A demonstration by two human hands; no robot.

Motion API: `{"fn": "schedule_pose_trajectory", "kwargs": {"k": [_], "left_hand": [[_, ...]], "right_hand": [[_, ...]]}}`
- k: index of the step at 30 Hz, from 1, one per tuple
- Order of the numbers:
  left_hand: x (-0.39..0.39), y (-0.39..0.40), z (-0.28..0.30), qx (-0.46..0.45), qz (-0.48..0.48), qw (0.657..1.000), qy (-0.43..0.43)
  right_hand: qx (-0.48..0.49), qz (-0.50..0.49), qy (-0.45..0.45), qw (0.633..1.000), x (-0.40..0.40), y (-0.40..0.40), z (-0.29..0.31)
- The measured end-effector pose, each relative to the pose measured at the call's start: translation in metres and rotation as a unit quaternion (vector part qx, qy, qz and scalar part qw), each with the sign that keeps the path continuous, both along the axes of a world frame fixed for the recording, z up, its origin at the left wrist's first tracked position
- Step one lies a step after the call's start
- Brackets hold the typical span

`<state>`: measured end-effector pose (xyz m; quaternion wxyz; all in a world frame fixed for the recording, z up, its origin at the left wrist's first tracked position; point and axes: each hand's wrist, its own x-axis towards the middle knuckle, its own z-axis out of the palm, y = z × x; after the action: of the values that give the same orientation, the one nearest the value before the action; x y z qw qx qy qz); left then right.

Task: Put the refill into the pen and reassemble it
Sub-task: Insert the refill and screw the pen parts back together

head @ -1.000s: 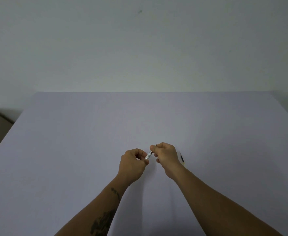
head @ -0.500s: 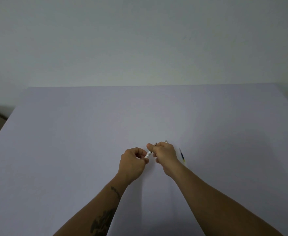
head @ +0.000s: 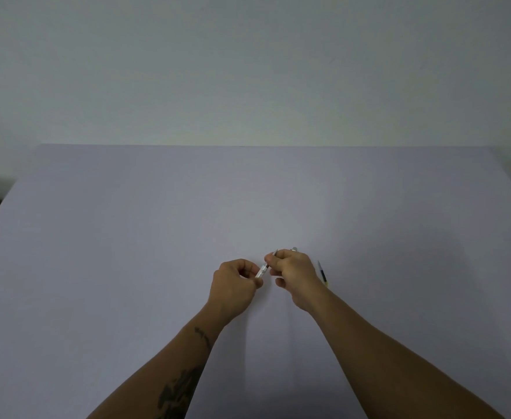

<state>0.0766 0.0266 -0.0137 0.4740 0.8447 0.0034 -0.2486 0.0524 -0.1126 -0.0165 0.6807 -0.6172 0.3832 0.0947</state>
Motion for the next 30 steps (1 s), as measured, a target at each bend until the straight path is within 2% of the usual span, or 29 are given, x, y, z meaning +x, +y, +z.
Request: {"fn": "schedule_pose_trajectory", "kwargs": {"k": [5, 8, 11, 14, 18, 24, 26, 30], "left_hand": [[-0.001, -0.004, -0.004, 0.026, 0.009, 1.000, -0.014], [0.001, -0.003, -0.004, 0.020, 0.010, 1.000, 0.012], [0.002, 0.003, -0.004, -0.014, 0.041, 0.997, 0.062], [0.001, 0.011, -0.004, -0.046, 0.049, 0.993, 0.095], [-0.004, 0.020, 0.001, -0.067, 0.048, 0.989, 0.122], [-0.008, 0.033, 0.003, -0.094, 0.061, 0.983, 0.145], [-0.010, 0.037, 0.003, -0.098, 0.063, 0.983, 0.145], [-0.011, 0.043, 0.003, -0.105, 0.061, 0.983, 0.141]], "right_hand": [[-0.073, 0.023, -0.001, 0.997, 0.004, 0.001, -0.001], [-0.149, 0.057, -0.011, 0.987, 0.005, -0.015, -0.001], [-0.275, 0.046, 0.034, 0.960, 0.004, -0.037, -0.008], [-0.351, 0.098, 0.089, 0.927, 0.008, -0.051, -0.017], [-0.384, 0.164, 0.109, 0.902, 0.017, -0.044, -0.026], [-0.441, 0.185, 0.115, 0.871, 0.019, -0.021, -0.032], [-0.430, 0.186, 0.113, 0.876, 0.018, -0.018, -0.030], [-0.345, 0.146, 0.099, 0.922, 0.015, -0.013, -0.017]]}}
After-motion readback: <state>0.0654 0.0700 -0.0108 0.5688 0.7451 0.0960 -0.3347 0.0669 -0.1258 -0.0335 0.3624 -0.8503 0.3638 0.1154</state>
